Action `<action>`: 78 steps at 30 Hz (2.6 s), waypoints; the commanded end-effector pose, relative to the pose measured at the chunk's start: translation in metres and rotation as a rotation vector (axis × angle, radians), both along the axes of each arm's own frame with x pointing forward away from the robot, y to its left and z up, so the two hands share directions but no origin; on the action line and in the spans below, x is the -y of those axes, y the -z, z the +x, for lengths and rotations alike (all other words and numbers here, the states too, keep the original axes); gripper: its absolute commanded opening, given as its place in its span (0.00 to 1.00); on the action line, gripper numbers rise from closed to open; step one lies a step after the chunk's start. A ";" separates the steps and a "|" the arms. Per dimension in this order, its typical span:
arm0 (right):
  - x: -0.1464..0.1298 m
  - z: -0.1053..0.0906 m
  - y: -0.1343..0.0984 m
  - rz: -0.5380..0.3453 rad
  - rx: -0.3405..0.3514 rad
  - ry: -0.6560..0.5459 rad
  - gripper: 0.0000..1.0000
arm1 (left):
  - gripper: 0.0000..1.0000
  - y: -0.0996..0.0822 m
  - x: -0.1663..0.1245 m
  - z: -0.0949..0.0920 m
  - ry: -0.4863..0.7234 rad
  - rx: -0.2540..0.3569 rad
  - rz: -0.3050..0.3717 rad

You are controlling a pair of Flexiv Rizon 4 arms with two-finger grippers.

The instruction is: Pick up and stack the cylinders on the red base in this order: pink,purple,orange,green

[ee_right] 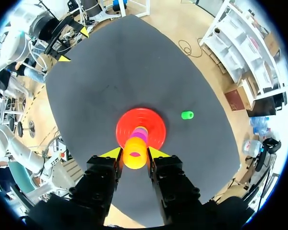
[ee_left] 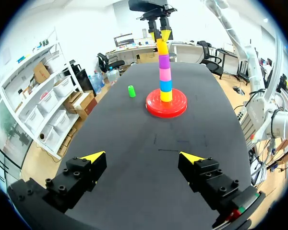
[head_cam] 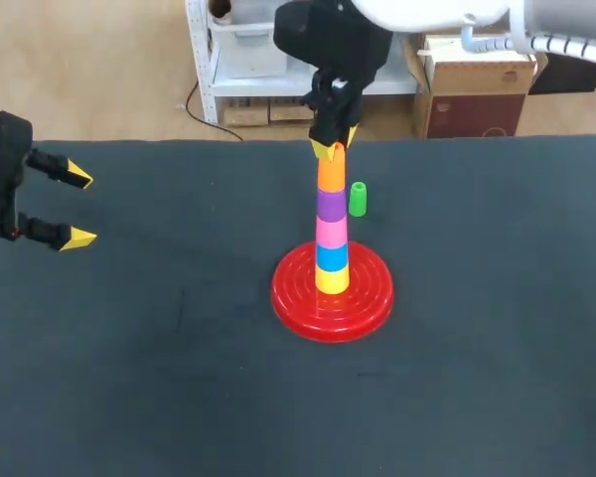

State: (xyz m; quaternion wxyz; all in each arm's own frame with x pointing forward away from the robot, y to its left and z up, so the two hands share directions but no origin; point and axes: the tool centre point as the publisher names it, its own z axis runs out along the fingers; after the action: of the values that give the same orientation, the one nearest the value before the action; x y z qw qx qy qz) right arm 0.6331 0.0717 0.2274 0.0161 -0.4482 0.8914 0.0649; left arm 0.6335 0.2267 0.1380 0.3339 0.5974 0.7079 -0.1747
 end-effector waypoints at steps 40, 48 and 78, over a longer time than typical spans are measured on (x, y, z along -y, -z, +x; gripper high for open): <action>0.066 0.156 0.079 0.046 0.023 -0.104 1.00 | 1.00 0.001 0.000 -0.001 -0.001 0.004 -0.002; 0.064 0.178 0.134 -0.171 -0.011 -0.245 1.00 | 1.00 0.001 0.000 -0.001 -0.001 0.004 -0.002; 0.075 0.160 0.204 -0.158 0.017 -0.333 0.93 | 1.00 0.001 0.000 -0.001 -0.001 0.004 -0.002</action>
State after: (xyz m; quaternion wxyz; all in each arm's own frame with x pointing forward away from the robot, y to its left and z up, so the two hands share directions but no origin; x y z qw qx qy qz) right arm 0.8031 -0.0004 0.0233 -0.0433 -0.5878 0.8078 -0.0086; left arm 0.6335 0.2267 0.1380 0.3339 0.5974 0.7079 -0.1747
